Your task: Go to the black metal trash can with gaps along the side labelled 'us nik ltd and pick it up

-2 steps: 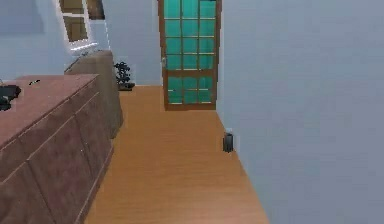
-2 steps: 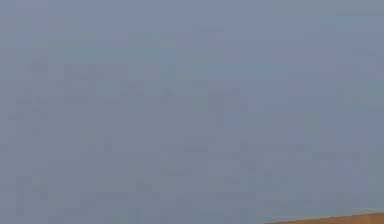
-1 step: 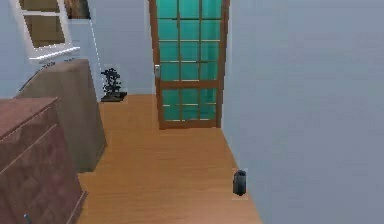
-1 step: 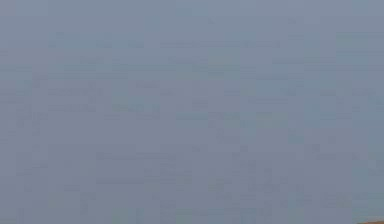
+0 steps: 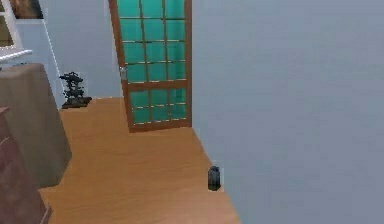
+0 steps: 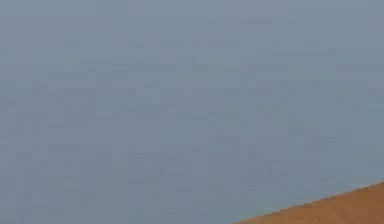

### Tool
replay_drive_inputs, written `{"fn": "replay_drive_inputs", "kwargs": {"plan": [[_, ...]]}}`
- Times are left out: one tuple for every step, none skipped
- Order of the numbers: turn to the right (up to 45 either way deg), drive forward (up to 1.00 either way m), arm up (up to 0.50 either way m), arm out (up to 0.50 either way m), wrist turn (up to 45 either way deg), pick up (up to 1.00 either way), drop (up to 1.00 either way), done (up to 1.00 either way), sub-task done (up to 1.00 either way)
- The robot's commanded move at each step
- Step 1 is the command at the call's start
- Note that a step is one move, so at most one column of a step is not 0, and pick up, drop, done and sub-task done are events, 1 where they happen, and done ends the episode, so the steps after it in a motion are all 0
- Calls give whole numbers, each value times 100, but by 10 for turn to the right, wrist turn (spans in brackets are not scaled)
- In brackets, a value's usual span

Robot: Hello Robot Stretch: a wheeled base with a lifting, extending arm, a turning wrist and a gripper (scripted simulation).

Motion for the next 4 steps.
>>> {"fn": "replay_drive_inputs", "kwargs": {"plan": [[0, 65, 0, 0, 0, 0, 0, 0, 0], [-450, 0, 0, 0, 0, 0, 0, 0, 0], [-270, 0, 0, 0, 0, 0, 0, 0, 0], [0, 0, 10, 0, 0, 0, 0, 0, 0]]}}
